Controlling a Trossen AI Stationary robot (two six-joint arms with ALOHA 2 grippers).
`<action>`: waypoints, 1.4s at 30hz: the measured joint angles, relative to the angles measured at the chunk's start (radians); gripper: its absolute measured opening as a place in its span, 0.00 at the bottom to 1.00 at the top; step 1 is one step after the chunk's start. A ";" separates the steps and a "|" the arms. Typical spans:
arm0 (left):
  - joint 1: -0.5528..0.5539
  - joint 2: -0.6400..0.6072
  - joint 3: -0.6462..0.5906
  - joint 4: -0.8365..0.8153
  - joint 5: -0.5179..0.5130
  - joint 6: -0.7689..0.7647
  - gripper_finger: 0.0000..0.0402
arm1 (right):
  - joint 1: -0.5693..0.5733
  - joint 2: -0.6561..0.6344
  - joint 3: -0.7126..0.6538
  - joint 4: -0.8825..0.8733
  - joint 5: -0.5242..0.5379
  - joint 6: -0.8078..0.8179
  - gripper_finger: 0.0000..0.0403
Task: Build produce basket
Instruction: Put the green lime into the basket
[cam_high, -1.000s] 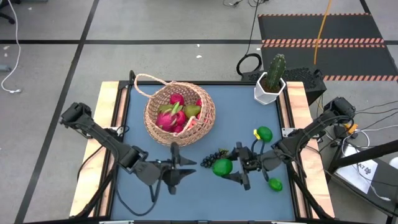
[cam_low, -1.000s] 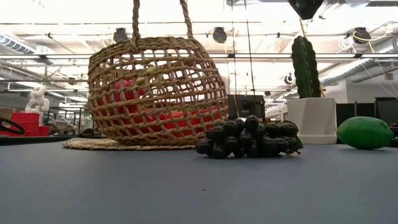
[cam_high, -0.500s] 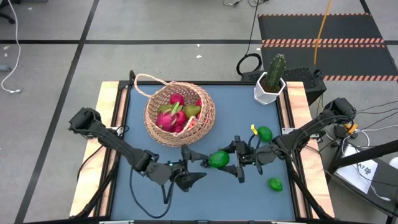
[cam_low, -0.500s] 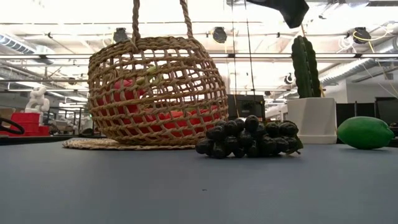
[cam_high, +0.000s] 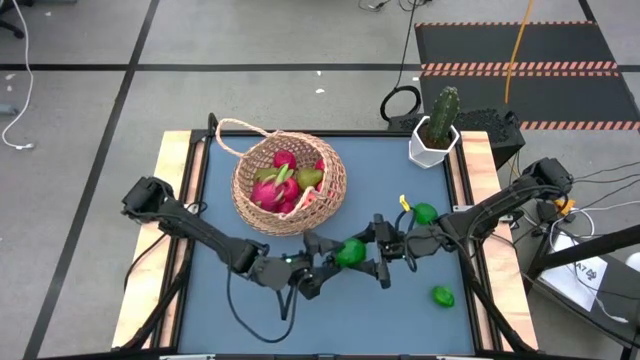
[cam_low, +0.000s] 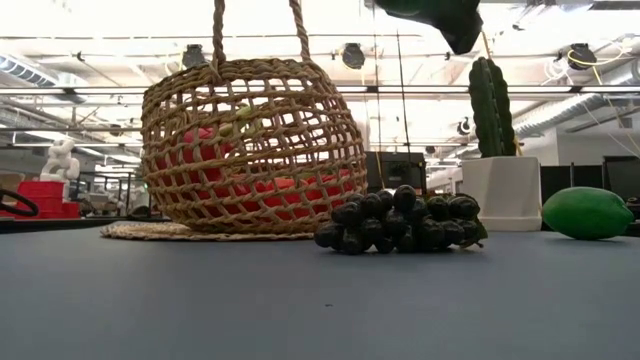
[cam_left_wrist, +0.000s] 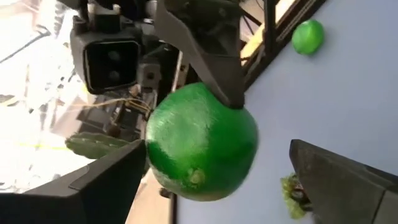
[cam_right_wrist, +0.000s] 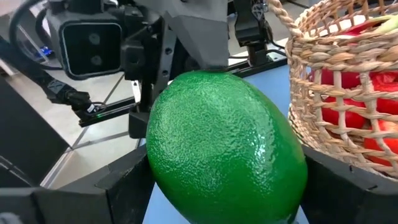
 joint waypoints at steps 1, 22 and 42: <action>0.001 0.000 0.000 0.011 0.001 0.023 0.99 | -0.002 0.003 0.000 0.003 -0.001 0.000 0.80; 0.039 0.011 0.000 0.040 0.123 0.113 0.98 | -0.018 0.028 0.000 0.023 -0.067 0.014 0.80; 0.052 0.036 -0.001 0.073 0.191 0.131 0.93 | -0.019 0.028 0.000 0.022 -0.080 0.010 0.80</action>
